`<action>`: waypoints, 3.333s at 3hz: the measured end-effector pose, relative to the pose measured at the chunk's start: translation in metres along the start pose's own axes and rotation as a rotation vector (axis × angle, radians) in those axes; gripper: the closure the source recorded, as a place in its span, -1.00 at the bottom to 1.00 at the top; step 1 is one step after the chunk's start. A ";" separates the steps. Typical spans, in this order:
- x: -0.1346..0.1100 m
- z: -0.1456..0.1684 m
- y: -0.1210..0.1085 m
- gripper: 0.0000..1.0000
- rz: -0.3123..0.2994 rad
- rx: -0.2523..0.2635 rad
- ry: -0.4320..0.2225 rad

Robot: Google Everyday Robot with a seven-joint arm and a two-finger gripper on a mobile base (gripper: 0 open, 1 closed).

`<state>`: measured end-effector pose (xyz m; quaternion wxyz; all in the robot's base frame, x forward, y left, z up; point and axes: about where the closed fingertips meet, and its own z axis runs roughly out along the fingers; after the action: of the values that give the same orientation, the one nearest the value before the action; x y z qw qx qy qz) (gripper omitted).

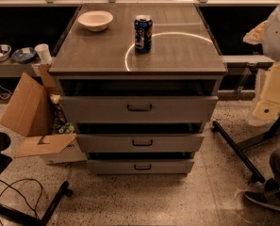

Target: Open middle drawer

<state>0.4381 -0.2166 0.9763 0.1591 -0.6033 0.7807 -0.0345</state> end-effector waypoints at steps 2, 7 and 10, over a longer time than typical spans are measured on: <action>0.000 0.037 0.018 -1.00 0.024 -0.021 -0.030; 0.010 0.351 0.047 -1.00 0.120 -0.058 0.006; 0.018 0.479 0.003 -1.00 -0.057 -0.056 0.173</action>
Offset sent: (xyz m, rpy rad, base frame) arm -0.0148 0.0254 -0.1118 0.1078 0.0588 -0.0303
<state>0.5701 -0.1670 0.5185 0.0732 -0.6241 0.7748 -0.0688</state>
